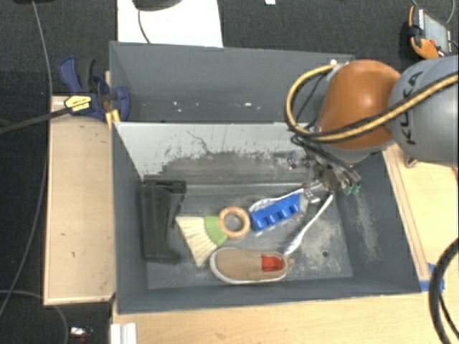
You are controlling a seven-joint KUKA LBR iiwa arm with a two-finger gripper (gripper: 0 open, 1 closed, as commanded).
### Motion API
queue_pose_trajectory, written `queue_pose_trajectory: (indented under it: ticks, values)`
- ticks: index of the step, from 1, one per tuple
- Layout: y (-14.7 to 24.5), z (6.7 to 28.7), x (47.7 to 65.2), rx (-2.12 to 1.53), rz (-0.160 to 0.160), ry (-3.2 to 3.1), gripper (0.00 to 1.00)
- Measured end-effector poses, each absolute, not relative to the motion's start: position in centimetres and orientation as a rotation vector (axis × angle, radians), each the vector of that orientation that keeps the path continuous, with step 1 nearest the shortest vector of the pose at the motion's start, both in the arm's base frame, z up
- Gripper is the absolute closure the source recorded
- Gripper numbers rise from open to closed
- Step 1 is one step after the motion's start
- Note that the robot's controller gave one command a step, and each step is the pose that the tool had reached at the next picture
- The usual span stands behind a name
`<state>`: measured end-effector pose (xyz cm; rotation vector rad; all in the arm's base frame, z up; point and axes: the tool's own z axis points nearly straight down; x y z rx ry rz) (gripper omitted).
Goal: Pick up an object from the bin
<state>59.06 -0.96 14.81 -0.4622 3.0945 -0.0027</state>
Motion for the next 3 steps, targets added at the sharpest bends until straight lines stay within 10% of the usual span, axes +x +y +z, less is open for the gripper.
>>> queue_pose_trajectory:
  ticks: [1,2,3]
  values:
    - [-1.21,7.40,59.09,-0.301,0.004,3.130,0.00]
    - [-1.51,7.06,59.01,-0.483,-0.003,3.090,0.00]
    - [-1.19,7.47,59.19,-0.311,0.005,3.123,1.00]
